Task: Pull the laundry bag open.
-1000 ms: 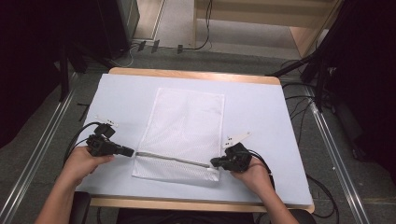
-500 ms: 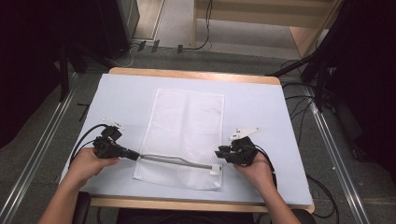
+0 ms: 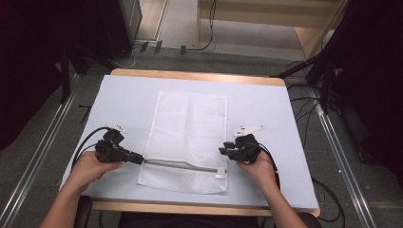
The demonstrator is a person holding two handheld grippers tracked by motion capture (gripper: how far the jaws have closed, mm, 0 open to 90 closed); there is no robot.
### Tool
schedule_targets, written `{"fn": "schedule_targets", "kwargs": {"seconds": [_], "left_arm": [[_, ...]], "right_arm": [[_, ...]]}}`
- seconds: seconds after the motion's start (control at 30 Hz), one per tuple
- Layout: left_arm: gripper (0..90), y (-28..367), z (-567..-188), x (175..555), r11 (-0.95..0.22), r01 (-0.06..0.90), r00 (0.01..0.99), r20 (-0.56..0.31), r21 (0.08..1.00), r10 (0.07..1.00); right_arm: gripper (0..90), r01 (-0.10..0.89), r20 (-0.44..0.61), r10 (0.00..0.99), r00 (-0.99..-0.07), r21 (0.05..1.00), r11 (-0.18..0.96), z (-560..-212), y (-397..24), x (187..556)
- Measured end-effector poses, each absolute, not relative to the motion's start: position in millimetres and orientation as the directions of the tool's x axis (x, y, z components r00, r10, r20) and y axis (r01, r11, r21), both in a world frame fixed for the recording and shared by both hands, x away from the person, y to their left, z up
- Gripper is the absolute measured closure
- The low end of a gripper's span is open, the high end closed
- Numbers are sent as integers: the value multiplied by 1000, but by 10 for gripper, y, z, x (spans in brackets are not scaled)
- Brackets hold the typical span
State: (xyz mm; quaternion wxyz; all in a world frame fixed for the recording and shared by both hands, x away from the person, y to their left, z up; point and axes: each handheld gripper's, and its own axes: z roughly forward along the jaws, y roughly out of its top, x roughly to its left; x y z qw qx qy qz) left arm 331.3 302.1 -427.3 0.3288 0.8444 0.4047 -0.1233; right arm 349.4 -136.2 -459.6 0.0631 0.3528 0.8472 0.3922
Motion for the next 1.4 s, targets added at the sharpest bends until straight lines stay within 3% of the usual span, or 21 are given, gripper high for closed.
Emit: {"fn": "schedule_targets", "kwargs": {"seconds": [0.4,0.73,1.4], "left_arm": [[511,3134,-4207,3352,-389,734,647,-398,557,651],[449,3262,-4172,3382,-333,687,625,-291,646,725],[342,3448,-4263,3535,-297,706,538,-214,643,815]], "right_arm": [[579,550,183,662,-727,732,402,-4520,-1501,3502],[507,568,194,687,-700,735,370,-4508,-1686,3552],[426,596,208,753,-624,750,287,-4554,-2020,3638]]}}
